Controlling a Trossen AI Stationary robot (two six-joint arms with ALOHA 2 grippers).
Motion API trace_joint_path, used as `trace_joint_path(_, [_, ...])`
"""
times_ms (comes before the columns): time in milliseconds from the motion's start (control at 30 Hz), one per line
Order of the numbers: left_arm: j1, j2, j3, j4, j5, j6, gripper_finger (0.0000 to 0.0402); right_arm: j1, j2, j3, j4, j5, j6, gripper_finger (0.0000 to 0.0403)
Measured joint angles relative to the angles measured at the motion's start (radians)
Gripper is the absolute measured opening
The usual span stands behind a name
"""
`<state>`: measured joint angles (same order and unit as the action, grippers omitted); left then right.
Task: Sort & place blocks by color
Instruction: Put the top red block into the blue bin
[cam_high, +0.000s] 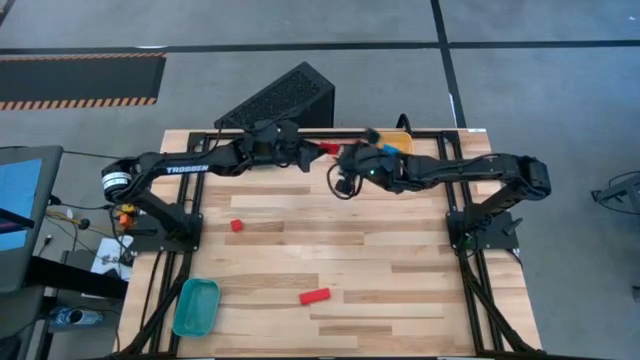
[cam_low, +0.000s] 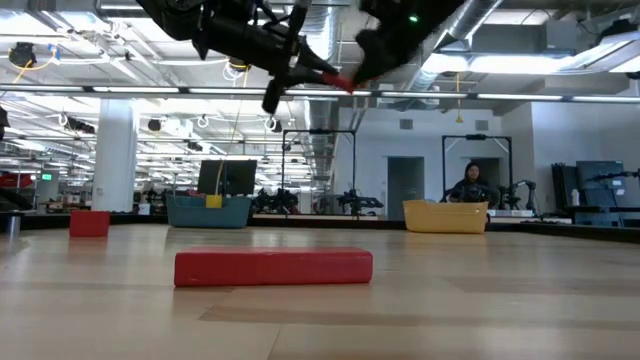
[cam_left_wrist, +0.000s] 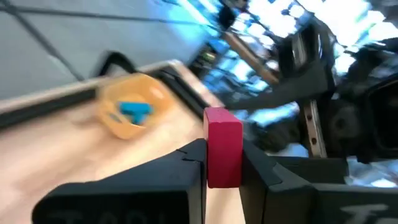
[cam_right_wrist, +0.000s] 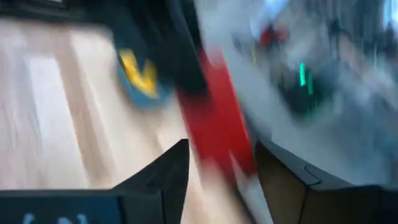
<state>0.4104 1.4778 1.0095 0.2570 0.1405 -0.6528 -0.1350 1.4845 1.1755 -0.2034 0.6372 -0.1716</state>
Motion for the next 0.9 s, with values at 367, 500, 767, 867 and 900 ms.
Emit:
trace_joint_path(367, [-0.011, -0.164, 0.0, -0.342, -0.248, 0.11, 0.0027, -0.075, -0.103, -0.088, -0.298, -0.195, 0.41, 0.0193])
trace_joint_path(500, [-0.056, -0.222, 0.0, -0.414, -0.354, 0.11, 0.0028, -0.077, -0.179, -0.128, -0.241, -0.242, 0.411, 0.0171])
trace_joint_path(767, [-0.207, -0.295, 0.002, -0.597, -0.554, 0.026, 0.0028, -0.077, -0.309, -0.184, -0.181, -0.298, 0.411, 0.0129])
trace_joint_path(867, [-0.282, -0.303, 0.001, -0.706, -0.617, -0.066, 0.0028, -0.077, -0.326, -0.192, -0.179, -0.301, 0.41, 0.0119])
trace_joint_path(900, [-0.308, -0.307, 0.001, -0.751, -0.633, -0.101, 0.0028, -0.077, -0.329, -0.192, -0.175, -0.317, 0.41, 0.0116])
